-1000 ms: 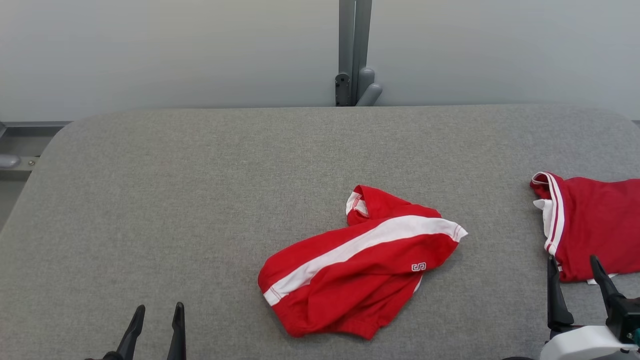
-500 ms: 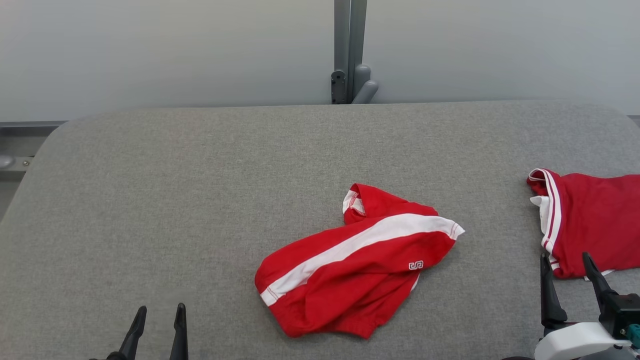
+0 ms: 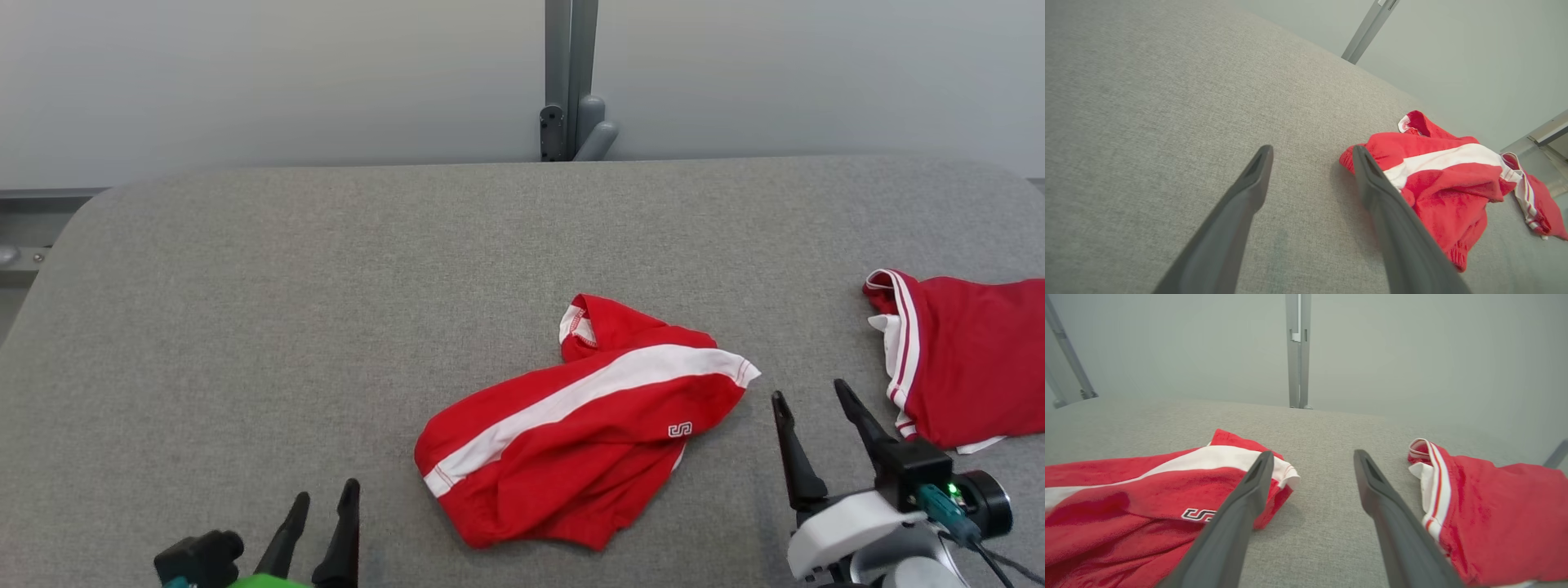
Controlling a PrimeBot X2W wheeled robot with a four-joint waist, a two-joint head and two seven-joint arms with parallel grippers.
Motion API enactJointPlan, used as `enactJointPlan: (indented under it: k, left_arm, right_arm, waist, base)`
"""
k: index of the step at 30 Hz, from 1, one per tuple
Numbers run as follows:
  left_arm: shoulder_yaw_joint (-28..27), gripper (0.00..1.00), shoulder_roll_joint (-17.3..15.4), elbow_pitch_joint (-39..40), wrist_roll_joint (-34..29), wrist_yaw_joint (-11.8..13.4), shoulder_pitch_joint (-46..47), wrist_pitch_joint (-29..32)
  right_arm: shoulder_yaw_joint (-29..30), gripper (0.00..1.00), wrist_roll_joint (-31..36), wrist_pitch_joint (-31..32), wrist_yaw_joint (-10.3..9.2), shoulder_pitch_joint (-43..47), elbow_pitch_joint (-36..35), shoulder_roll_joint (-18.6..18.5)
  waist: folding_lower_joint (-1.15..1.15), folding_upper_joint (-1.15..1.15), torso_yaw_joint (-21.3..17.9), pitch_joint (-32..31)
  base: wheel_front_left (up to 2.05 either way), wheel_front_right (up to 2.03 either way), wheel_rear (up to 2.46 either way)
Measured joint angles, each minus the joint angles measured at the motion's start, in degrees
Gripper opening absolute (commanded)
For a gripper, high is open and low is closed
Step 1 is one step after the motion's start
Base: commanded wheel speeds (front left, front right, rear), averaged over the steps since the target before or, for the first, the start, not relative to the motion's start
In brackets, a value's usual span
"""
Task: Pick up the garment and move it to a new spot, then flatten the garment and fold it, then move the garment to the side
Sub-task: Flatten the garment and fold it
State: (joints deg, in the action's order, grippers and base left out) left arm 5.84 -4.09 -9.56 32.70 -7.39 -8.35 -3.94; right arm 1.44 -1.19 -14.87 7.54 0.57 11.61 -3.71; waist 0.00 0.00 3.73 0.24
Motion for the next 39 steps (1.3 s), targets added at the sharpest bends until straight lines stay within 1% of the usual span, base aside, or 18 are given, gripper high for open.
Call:
enactJointPlan:
  k: [2,4,5,6,9,12,14,17,19,22,28,32,37,39]
  left_arm:
    - [1.56,1.0,0.35,1.37,3.44,0.35,1.42,6.37]
    - [3.22,1.0,0.66,2.66,5.06,1.68,2.58,11.58]
    - [3.22,1.0,0.66,2.66,5.06,1.68,2.58,11.58]
    - [3.83,1.0,0.91,3.35,5.93,2.47,3.26,13.57]
    - [6.14,1.0,0.89,4.75,6.57,3.91,5.68,18.81]
    - [7.58,1.0,1.03,5.89,7.8,5.5,7.59,22.18]
    - [8.44,1.0,1.03,6.38,8.4,6.24,8.28,23.84]
    - [9.35,1.0,0.89,6.55,8.2,6.91,8.65,25.36]
    - [9.54,1.0,0.65,6.48,8.1,7.12,8.62,26.2]
    - [9.9,1.0,0.48,6.54,8.66,6.79,8.26,26.88]
    - [9.7,1.0,0.21,5.26,9.5,6.62,8.41,26.86]
    - [9.2,1.0,0.26,3.25,10.02,7.22,9.28,26.72]
    - [9.0,1.0,0.55,1.88,12.38,7.31,10.23,27.07]
    - [9.38,1.0,0.77,1.78,14.34,6.92,10.28,27.57]
  right_arm:
    - [-4.05,1.0,-0.03,3.22,0.0,-3.11,2.2,-1.7]
    - [-7.62,1.0,-0.8,6.73,0.0,-7.06,3.44,-4.09]
    - [-7.62,1.0,-0.8,6.73,0.0,-7.06,3.44,-4.09]
    - [-8.93,1.0,-1.58,8.72,0.0,-8.86,4.0,-4.89]
    - [-11.79,1.0,-4.21,14.01,0.0,-12.18,5.03,-7.89]
    - [-14.11,1.0,-7.23,19.71,0.0,-14.4,5.73,-11.15]
    - [-16.25,1.0,-9.76,23.06,-0.01,-15.5,6.03,-13.04]
    - [-19.13,1.0,-13.66,25.9,0.0,-16.73,6.49,-15.14]
    - [-20.58,1.0,-15.33,26.43,0.0,-17.3,7.0,-16.59]
    - [-21.02,1.0,-17.13,26.3,0.0,-17.72,7.58,-17.83]
    - [-21.72,1.0,-18.83,25.39,0.0,-18.79,8.16,-18.61]
    - [-22.12,1.0,-19.24,25.02,0.0,-19.59,8.55,-18.64]
    - [-22.77,1.0,-19.4,24.54,0.0,-20.08,8.95,-18.74]
    - [-23.13,0.96,-19.42,24.37,0.0,-20.36,9.25,-18.78]
  waist:
    - [0.0,0.0,-0.07,0.57]
    - [0.0,0.0,-0.05,1.2]
    - [0.0,0.0,-0.05,1.2]
    - [0.0,0.0,-0.02,1.51]
    - [0.0,0.0,0.4,2.49]
    - [0.0,0.0,1.05,3.47]
    - [0.0,0.0,1.39,4.15]
    - [0.0,0.0,1.75,5.05]
    - [0.0,0.0,1.93,5.55]
    - [0.0,0.0,2.28,6.11]
    - [0.0,0.0,2.55,7.25]
    - [0.0,0.0,2.45,7.72]
    - [0.0,0.0,2.22,8.11]
    - [0.0,0.0,2.12,8.21]
  base:
    - [0.0,0.0,0.0]
    - [0.0,0.0,0.0]
    - [0.0,0.0,0.0]
    - [0.0,0.0,0.0]
    - [0.0,0.0,0.0]
    - [0.0,0.0,0.0]
    - [0.0,0.0,0.0]
    - [0.0,0.0,0.0]
    - [0.0,0.0,0.0]
    - [0.0,0.0,0.0]
    - [0.0,0.0,0.0]
    - [0.0,0.0,0.0]
    - [0.0,0.0,0.0]
    - [0.0,0.0,0.0]
